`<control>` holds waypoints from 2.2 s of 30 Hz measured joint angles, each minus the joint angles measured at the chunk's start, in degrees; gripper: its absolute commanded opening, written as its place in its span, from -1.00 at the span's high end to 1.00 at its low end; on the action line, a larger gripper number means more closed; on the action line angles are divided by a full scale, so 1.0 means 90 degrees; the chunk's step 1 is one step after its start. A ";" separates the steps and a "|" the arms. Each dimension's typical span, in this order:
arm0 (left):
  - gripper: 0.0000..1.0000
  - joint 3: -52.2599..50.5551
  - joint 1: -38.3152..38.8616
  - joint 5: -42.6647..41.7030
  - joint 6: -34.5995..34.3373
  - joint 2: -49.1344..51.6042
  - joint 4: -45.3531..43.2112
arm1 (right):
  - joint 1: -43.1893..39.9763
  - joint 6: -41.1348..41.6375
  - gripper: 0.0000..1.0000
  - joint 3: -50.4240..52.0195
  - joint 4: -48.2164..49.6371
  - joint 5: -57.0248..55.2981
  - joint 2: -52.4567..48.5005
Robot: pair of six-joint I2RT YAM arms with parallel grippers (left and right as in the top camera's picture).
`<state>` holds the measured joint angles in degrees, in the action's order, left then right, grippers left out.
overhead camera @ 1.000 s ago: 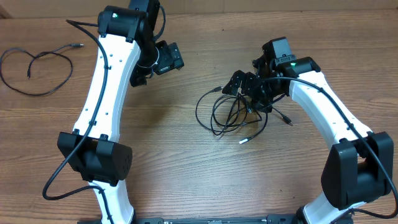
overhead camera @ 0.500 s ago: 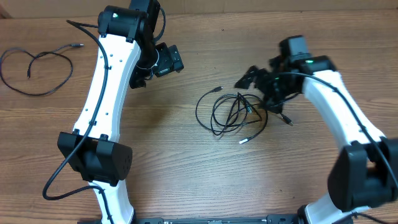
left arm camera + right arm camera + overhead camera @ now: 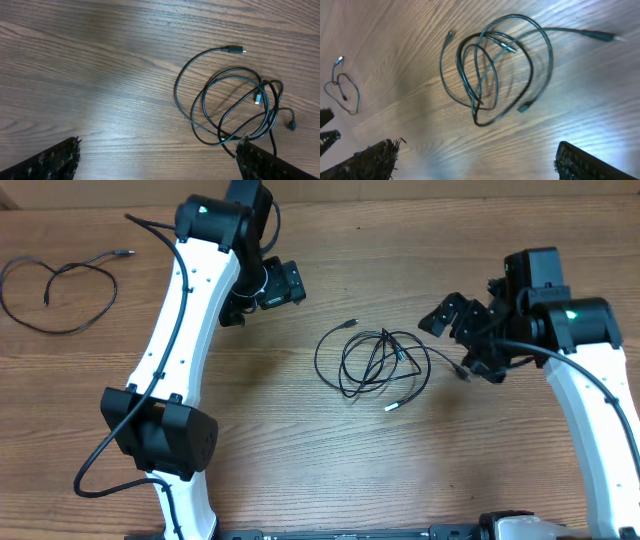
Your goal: Untangle cables
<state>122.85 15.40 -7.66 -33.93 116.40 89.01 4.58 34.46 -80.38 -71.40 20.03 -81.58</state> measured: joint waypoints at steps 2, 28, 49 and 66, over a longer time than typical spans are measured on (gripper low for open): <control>-0.99 -0.0058 0.0019 0.0000 0.0000 0.0000 -0.0063 | 0.0002 0.0007 -1.00 0.0000 -0.0134 -0.0075 0.0143; -0.99 -0.0168 0.0294 0.0000 0.0000 0.0000 -0.0590 | 0.0044 0.0935 -1.00 0.2548 0.1904 -0.0034 0.1095; -1.00 -0.2188 0.0418 -0.0925 -0.0005 0.0002 -0.2613 | 0.0046 0.1506 -1.00 0.2934 0.2715 0.0255 0.0199; -0.95 -0.2807 0.1073 -0.1345 -0.0032 0.0002 -0.3888 | 0.0044 0.1506 -1.00 0.2934 0.2686 0.0189 0.0114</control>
<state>97.58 25.06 -19.77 -34.22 116.42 54.02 4.97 48.01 -53.98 -47.22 21.74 -80.55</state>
